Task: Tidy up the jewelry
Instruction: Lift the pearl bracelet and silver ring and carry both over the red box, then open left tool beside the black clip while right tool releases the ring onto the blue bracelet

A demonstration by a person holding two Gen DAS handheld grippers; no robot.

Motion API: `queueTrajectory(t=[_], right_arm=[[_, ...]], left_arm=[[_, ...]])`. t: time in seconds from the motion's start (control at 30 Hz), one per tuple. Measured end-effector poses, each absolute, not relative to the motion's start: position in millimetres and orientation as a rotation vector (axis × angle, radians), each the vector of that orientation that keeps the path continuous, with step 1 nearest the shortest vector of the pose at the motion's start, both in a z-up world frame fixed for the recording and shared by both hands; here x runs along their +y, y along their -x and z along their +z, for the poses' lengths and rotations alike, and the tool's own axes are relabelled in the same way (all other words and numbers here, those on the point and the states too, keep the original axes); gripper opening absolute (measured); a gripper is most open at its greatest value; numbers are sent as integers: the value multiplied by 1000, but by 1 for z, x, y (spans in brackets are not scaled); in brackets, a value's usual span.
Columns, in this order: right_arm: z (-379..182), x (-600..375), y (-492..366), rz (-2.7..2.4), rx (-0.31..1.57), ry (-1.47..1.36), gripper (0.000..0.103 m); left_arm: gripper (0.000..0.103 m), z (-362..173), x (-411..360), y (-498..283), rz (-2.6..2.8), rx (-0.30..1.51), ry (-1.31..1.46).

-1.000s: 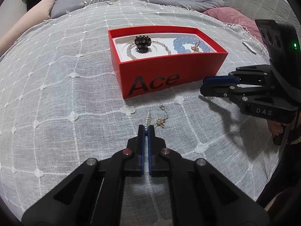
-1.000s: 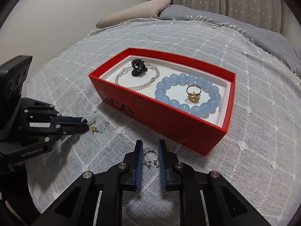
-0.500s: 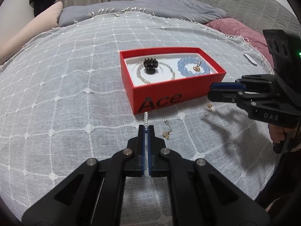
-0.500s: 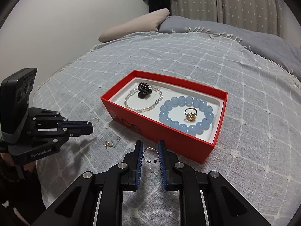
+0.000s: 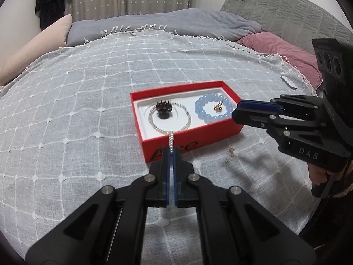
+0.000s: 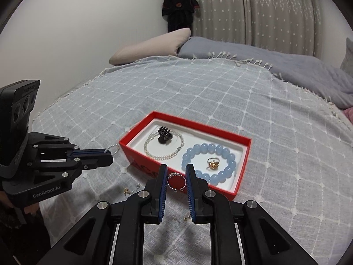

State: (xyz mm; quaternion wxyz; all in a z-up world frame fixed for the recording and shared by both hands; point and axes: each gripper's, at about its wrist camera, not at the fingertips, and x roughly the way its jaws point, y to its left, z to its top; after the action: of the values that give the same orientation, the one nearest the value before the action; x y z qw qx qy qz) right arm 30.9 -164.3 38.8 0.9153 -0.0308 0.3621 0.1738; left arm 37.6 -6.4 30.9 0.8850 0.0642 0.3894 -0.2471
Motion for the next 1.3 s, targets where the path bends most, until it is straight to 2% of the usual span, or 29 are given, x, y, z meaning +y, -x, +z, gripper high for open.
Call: queueTrajectory(t=[0.57,1.3], right_arm=[[49,-169,-49,244,684,52,17],[28,-165,-83,207,698,51,17]], left_arm=[[3,34,-31,-57,-482,806,-100],[3,19,-32,-81,-452,801,-79]])
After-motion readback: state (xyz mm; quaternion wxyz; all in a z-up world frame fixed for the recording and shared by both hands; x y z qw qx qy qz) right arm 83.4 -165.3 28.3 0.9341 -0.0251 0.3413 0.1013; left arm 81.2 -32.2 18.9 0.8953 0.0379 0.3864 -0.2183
